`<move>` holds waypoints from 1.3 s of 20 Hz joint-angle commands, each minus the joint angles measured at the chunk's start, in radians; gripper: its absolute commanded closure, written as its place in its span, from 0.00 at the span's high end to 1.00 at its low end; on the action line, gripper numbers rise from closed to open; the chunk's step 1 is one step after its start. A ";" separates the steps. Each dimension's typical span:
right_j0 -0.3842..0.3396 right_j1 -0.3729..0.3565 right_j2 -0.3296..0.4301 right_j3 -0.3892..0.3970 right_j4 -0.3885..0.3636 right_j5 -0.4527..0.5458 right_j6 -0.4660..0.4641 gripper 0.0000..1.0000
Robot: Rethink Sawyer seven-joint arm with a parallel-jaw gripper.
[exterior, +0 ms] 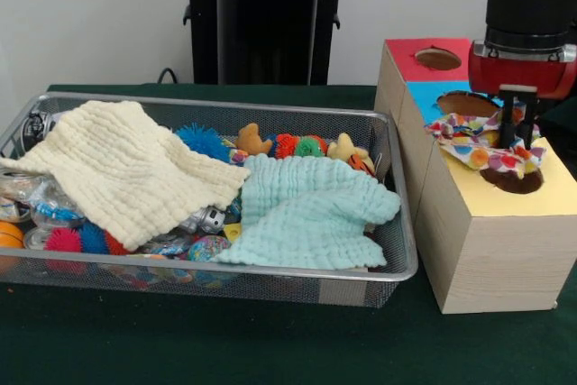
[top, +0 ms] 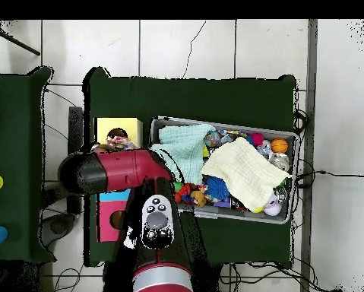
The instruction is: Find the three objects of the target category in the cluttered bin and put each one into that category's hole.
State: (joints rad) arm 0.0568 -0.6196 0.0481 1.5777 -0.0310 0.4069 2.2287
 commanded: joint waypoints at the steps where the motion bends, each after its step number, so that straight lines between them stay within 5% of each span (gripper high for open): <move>1: 0.029 0.080 -0.103 -0.092 -0.011 -0.065 0.169 0.00; 6: 0.035 0.084 -0.102 -0.134 0.018 -0.022 0.150 0.00; 17: 0.014 0.219 -0.101 -0.156 -0.008 -0.061 0.106 0.00; 26: 0.028 0.271 -0.096 -0.150 0.031 0.081 0.124 0.00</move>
State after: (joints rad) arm 0.1059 -0.5289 -0.0606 1.4255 -0.0170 0.3909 2.2287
